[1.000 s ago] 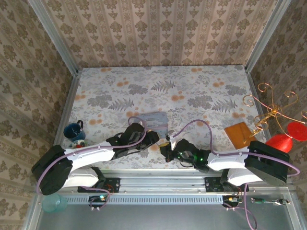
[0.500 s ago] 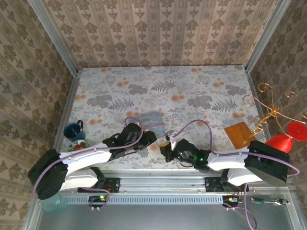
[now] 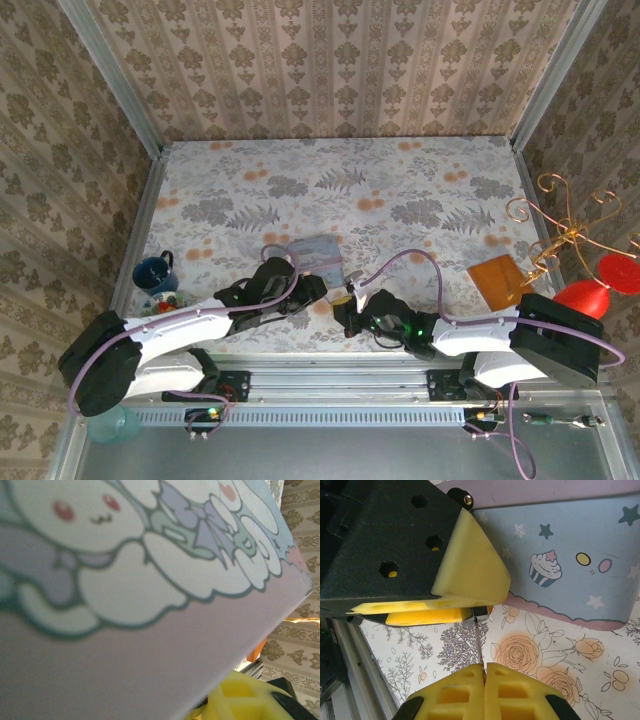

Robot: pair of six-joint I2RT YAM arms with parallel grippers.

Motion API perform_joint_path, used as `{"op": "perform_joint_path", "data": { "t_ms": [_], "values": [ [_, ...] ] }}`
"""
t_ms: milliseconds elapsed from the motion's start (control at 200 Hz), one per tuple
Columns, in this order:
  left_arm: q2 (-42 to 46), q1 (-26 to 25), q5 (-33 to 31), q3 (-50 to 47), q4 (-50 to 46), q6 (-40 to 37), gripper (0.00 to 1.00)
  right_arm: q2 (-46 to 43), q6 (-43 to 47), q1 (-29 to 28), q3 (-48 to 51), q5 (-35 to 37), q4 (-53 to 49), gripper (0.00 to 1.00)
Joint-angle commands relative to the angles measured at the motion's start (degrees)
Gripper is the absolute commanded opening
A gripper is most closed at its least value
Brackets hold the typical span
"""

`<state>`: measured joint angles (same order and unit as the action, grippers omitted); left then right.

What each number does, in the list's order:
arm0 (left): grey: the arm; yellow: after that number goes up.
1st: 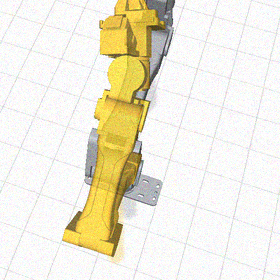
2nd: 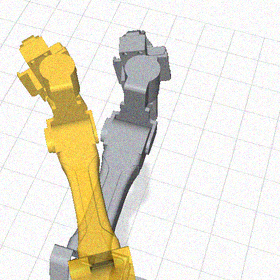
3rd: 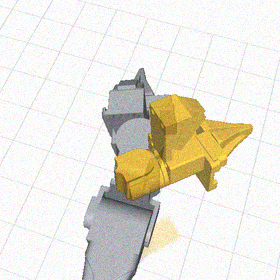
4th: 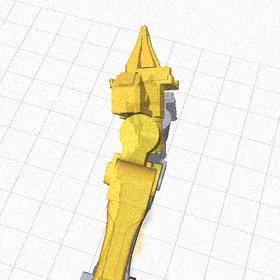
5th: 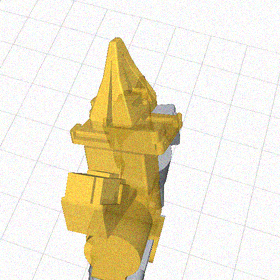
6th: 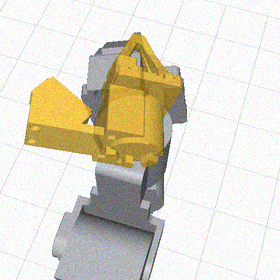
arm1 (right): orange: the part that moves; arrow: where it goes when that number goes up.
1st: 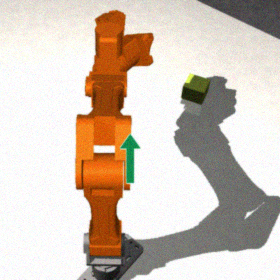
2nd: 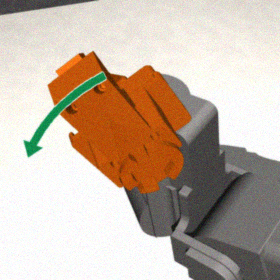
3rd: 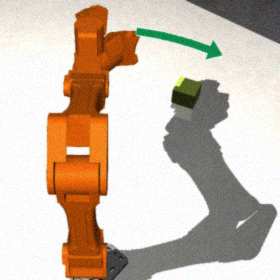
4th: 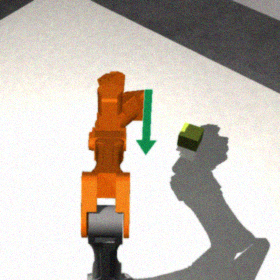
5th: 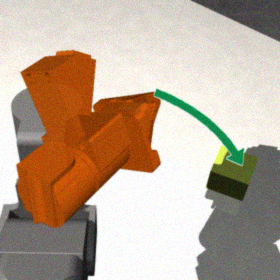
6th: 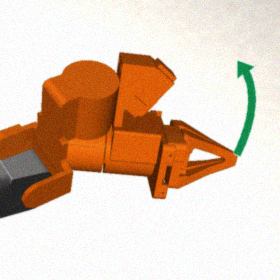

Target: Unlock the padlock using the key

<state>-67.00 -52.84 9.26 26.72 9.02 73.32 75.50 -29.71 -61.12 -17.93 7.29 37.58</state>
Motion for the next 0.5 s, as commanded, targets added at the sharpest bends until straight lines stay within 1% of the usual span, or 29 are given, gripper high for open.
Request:
{"op": "perform_joint_path", "data": {
  "t_ms": [0,495],
  "values": [
    [-0.31,-0.34,1.01,1.56,2.32,-1.34,0.19,0.39,0.62,0.29,-0.47,0.37,2.58,0.0],
    [-1.38,-0.95,1.55,1.49,3.81,-0.81,0.18,1.58,0.18,0.3,-0.77,0.6,3.73,0.0]
  ]
}}
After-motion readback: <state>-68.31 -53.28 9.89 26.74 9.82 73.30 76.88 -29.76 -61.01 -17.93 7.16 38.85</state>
